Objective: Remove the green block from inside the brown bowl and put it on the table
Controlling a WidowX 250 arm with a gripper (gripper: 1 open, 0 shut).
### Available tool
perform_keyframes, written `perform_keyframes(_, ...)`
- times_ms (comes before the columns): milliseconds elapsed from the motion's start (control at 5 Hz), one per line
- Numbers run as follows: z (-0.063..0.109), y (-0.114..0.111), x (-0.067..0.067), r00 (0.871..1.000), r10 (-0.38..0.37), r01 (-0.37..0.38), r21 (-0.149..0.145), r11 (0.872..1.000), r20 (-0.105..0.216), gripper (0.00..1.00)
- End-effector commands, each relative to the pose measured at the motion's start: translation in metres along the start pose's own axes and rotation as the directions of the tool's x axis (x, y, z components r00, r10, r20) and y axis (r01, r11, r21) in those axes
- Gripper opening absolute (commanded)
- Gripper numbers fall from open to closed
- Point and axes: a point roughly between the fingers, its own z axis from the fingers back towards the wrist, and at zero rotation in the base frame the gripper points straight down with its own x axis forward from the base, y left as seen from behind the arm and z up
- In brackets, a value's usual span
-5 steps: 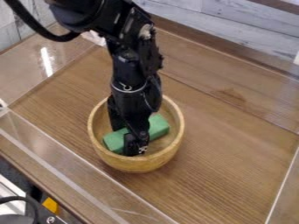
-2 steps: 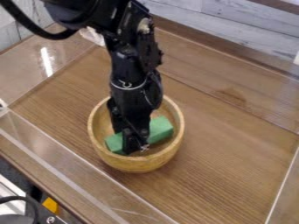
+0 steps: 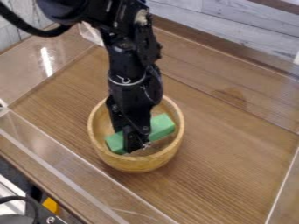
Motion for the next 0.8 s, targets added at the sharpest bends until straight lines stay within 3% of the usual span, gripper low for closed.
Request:
perform_keyframes(0,0.016,0.002,0.009,0.998,0.006,-0.008,0.019,1.0,0.058,0.0)
perform_keyframes(600,0.034,-0.011,0.01,0.995,0.041,-0.041,-0.009,0.999,0.09,0.0)
